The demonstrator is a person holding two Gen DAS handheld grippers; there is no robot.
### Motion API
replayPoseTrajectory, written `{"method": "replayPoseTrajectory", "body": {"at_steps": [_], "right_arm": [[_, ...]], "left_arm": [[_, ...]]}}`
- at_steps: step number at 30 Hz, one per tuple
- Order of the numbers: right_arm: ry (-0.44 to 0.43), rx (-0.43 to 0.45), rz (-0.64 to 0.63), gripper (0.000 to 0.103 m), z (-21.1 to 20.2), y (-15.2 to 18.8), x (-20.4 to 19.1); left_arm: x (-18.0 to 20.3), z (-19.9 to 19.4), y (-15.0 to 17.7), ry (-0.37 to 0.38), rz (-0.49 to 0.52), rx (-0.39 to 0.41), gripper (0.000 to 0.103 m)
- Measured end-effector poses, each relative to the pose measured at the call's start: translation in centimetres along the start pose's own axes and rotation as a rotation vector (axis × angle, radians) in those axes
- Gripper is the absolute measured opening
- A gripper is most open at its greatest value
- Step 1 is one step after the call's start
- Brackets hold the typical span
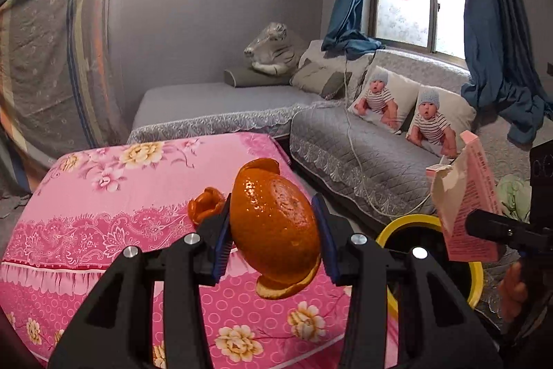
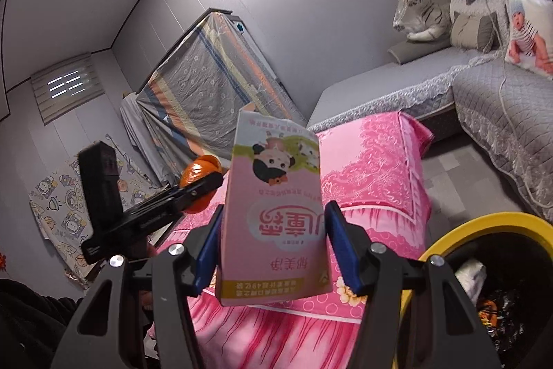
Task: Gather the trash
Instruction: 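Carry the orange peels and pink carton over the yellow bin and open both tools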
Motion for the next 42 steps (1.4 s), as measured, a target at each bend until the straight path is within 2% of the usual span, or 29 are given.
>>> {"method": "replayPoseTrajectory", "body": {"at_steps": [10, 16, 26, 34, 37, 42], "right_arm": [[0.095, 0.185, -0.060, 0.054, -8.0, -1.9, -0.7], [0.142, 0.247, -0.019, 0.054, -11.2, -1.9, 1.9], [0.232, 0.277, 0.072, 0.054, -13.4, -0.6, 7.4], [0.404, 0.246, 0.099, 0.054, -13.0, 1.6, 11.8], [0.421, 0.221, 0.141, 0.055, -12.3, 2.3, 13.5], [0.507, 0.158, 0.207, 0.055, -10.9, 4.1, 16.5]], "left_arm": [[9.2, -5.2, -2.7, 0.090, 0.086, 0.141, 0.041], [13.6, -5.0, -2.9, 0.151, 0.130, 0.149, 0.041], [17.8, -1.9, -1.4, 0.203, 0.183, 0.093, 0.042], [19.5, 1.6, 0.3, 0.225, 0.209, 0.024, 0.042], [19.9, 3.9, 1.3, 0.237, 0.195, -0.031, 0.043], [20.3, 8.2, 3.6, 0.247, 0.180, -0.138, 0.044]]}}
Point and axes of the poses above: each gripper's, at about its wrist camera, not at the fingertips, and z roughly the way its jaws point, x to its right, y to its underside, the point moved 9 cm from there along z, roughly the way its jaws point, and after that the axes turned 4 degrees about y, right-handed, at the moved point
